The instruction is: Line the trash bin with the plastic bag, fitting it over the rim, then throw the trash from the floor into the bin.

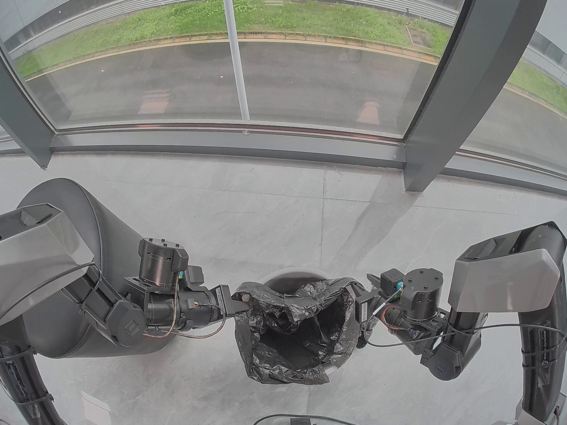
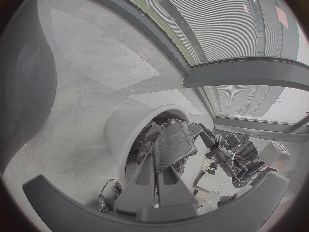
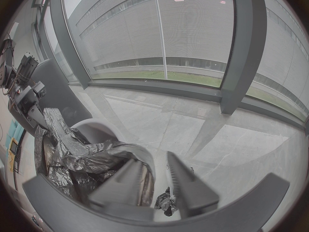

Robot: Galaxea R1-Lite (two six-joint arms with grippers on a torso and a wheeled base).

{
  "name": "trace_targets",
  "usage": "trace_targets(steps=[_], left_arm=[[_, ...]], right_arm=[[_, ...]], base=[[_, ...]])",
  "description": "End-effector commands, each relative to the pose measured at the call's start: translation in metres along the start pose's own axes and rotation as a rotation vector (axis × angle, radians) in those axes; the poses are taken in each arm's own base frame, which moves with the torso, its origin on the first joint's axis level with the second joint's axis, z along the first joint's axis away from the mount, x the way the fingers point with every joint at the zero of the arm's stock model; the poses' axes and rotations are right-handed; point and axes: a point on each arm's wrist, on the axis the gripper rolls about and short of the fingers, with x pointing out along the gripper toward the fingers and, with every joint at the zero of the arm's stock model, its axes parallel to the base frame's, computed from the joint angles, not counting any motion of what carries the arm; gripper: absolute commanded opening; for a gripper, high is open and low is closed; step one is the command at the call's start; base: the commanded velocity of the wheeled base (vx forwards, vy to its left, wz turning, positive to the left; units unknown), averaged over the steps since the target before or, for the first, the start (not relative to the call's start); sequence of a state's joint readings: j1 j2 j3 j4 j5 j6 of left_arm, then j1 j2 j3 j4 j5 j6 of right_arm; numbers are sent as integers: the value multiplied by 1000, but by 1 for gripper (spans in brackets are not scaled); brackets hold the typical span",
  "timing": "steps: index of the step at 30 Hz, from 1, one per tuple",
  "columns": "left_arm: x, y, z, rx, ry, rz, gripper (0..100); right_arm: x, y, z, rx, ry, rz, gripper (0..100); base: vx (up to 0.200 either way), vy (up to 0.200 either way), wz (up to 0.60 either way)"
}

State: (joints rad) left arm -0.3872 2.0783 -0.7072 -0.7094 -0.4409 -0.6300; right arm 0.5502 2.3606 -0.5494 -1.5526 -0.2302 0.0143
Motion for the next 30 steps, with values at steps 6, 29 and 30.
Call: trace_targets(steps=[6,29,30], left_arm=[[0,0,0,1,-2,0,0],[-7,-5,1,9,-19,-8,0],[-7,-5,1,9,-19,-8,0]], right_arm=[[-3,0,4,7,-19,2,100],[-64,29,35,-91,-68,284,100],[-62,33,32,-103,-62,308,100]], base=[[0,0,0],[0,0,0],[0,0,0]])
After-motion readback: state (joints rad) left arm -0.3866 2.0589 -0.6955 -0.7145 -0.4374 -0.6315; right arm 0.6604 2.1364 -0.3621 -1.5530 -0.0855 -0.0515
